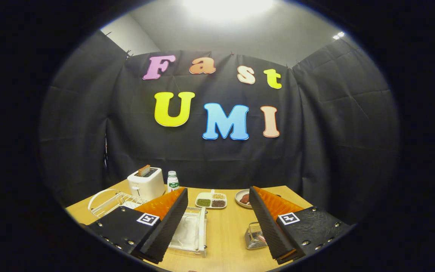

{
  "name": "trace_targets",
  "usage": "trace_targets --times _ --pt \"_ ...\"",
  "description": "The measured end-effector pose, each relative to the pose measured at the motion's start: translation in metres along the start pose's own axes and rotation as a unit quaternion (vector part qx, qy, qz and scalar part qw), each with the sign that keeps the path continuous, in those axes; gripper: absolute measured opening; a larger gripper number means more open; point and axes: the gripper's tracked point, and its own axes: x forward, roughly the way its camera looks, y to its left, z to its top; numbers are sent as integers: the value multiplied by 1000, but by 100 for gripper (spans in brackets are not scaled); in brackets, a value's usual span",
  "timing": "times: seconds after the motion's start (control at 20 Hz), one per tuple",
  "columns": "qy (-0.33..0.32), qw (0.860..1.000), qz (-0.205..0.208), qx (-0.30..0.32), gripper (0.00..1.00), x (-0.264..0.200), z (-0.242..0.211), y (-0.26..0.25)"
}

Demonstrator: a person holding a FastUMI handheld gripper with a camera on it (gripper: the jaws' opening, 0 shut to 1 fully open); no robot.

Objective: Take the plate from the dish rack, then take the spoon from the basket and place it into the plate.

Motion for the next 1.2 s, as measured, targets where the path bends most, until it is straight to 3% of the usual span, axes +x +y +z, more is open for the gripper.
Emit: trace_targets --times 0.65,0.75,0.9,1.05,1.15,1.2 --pt "129 989 -32 -65 93 67 -64 69" --pt "142 987 -33 -74 82 71 -73 73" --pt "156 983 -39 -87 81 80 -85 75" --pt "173 979 -38 -103 52 89 -96 81" --pt "178 975 -48 -124 37 91 -98 81" --pt "182 973 -53 -132 35 92 -100 81"
